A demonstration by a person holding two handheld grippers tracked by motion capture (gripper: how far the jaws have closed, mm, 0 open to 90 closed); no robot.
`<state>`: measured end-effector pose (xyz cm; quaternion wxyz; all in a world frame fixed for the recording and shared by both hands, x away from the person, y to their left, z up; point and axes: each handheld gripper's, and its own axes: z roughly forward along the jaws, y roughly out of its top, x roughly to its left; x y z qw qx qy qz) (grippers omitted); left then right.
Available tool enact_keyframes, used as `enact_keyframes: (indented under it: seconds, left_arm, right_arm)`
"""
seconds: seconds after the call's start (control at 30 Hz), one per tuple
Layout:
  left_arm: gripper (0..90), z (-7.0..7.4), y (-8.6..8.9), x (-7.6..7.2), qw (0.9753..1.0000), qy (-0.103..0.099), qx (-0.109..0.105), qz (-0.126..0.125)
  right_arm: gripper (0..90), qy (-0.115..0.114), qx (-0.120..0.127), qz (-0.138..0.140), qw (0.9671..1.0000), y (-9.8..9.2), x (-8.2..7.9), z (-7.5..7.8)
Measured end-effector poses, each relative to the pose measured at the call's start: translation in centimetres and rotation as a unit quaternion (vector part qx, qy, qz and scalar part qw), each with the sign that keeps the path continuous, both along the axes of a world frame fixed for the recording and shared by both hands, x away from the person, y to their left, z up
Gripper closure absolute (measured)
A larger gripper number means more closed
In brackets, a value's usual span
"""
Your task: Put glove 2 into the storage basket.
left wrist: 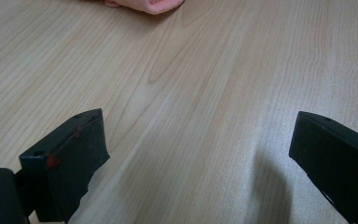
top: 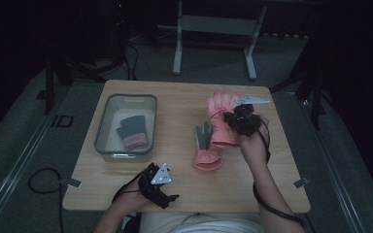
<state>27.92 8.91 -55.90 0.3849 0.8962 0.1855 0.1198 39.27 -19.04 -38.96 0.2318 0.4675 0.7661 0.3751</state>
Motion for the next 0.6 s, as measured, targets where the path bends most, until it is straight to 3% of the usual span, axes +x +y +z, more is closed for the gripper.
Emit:
enact_keyframes:
  seconds: [0.23,0.6]
  left_arm:
    - [3.7,0.1,0.1,0.0,1.0,0.0,-0.003,0.002]
    - [3.7,0.2,-0.1,-0.3,1.0,-0.001,0.004,0.008]
  right_arm:
    - [87.5,0.021,0.005,0.004,0.9998,2.3,0.3,-1.7]
    - [87.4,0.055,-0.032,-0.022,0.9977,3.8,0.2,-6.4]
